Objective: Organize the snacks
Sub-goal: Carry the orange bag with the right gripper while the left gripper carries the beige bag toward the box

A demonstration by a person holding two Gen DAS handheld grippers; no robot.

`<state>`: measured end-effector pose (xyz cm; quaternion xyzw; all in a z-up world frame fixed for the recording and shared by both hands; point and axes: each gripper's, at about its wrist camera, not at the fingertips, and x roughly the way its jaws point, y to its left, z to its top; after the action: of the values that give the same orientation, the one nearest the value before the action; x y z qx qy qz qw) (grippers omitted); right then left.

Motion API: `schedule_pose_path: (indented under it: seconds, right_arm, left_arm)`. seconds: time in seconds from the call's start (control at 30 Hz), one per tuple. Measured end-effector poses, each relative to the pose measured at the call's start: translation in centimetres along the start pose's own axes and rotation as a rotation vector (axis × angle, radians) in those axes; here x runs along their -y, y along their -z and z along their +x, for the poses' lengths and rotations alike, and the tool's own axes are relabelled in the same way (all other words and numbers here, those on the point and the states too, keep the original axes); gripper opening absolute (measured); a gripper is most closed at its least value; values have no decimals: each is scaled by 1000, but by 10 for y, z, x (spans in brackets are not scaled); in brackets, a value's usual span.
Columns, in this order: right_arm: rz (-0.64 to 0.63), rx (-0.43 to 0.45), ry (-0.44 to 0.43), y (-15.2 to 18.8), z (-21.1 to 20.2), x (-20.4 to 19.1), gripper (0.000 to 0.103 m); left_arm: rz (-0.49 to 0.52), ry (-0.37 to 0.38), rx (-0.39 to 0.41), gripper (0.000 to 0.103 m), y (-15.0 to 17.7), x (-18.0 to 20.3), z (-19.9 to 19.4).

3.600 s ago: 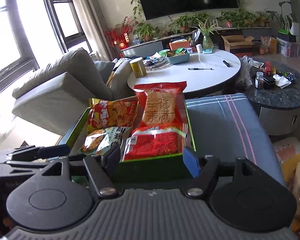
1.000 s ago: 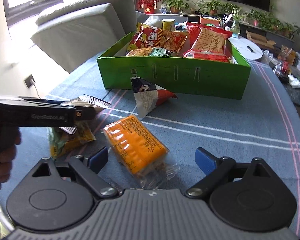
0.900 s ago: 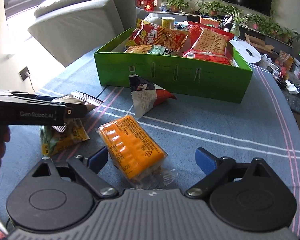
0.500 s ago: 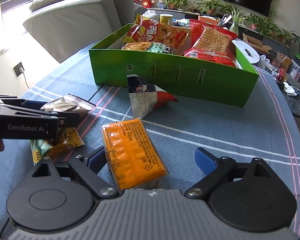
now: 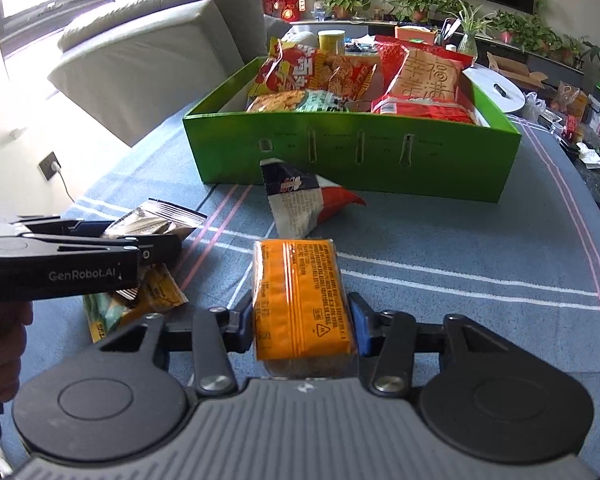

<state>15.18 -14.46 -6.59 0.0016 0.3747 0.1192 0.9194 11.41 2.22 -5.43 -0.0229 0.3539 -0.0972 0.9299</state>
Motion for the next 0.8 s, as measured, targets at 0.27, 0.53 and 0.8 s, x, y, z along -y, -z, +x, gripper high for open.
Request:
schedule_pose_path:
  seconds: [0.27, 0.53, 0.8]
  right_arm:
    - [72, 77, -10, -5, -21, 11, 88]
    - [117, 119, -42, -11, -32, 18, 88]
    - [114, 147, -58, -22, -36, 20, 88]
  left_arm:
    - [15, 22, 67, 50, -7, 9, -19]
    - [35, 56, 108, 50, -14, 19, -31]
    - [33, 76, 117, 50, -20, 20, -33]
